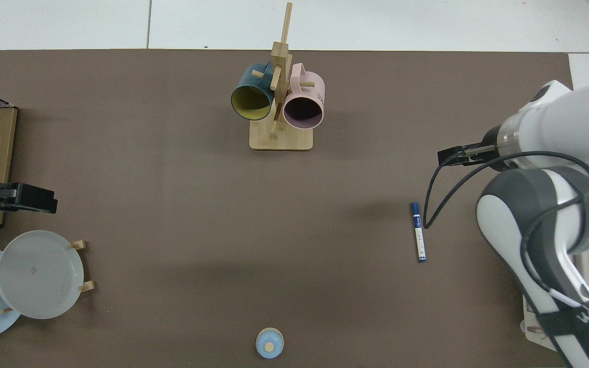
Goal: Put markers into pen holder
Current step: 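Reach the right gripper down and grasp the blue-capped marker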
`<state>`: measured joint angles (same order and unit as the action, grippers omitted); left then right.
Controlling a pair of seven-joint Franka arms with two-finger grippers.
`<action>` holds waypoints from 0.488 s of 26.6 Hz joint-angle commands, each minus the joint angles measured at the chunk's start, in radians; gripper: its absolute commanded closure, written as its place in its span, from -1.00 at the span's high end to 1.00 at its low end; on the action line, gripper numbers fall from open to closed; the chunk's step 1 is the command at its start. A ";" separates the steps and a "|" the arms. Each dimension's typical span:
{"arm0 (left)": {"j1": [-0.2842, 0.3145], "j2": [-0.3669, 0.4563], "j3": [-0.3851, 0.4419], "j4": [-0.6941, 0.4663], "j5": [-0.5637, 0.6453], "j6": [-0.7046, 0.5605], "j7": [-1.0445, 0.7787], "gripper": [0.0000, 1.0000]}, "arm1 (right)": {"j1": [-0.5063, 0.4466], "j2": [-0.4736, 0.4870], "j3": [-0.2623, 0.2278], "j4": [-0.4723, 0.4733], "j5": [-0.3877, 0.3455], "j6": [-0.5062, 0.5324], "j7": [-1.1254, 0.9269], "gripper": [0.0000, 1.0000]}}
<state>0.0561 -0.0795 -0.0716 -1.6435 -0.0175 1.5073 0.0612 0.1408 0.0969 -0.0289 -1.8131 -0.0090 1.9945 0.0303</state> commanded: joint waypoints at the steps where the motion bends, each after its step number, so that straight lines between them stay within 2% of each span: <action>1: -0.010 -0.013 -0.004 -0.022 -0.004 0.004 0.012 1.00 | 0.026 0.050 0.000 -0.054 0.012 0.073 0.011 1.00; 8: -0.065 -0.003 -0.007 -0.068 -0.045 0.080 0.014 1.00 | 0.051 0.040 0.000 -0.212 0.014 0.125 0.019 1.00; 13: -0.070 0.006 -0.008 -0.166 -0.055 0.172 0.017 1.00 | 0.055 0.026 0.000 -0.314 0.014 0.191 0.025 1.00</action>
<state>0.0006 -0.0704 -0.0885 -1.7090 -0.0524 1.5809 0.0661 0.1917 0.1736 -0.0281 -2.0080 -0.0087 2.1109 0.0380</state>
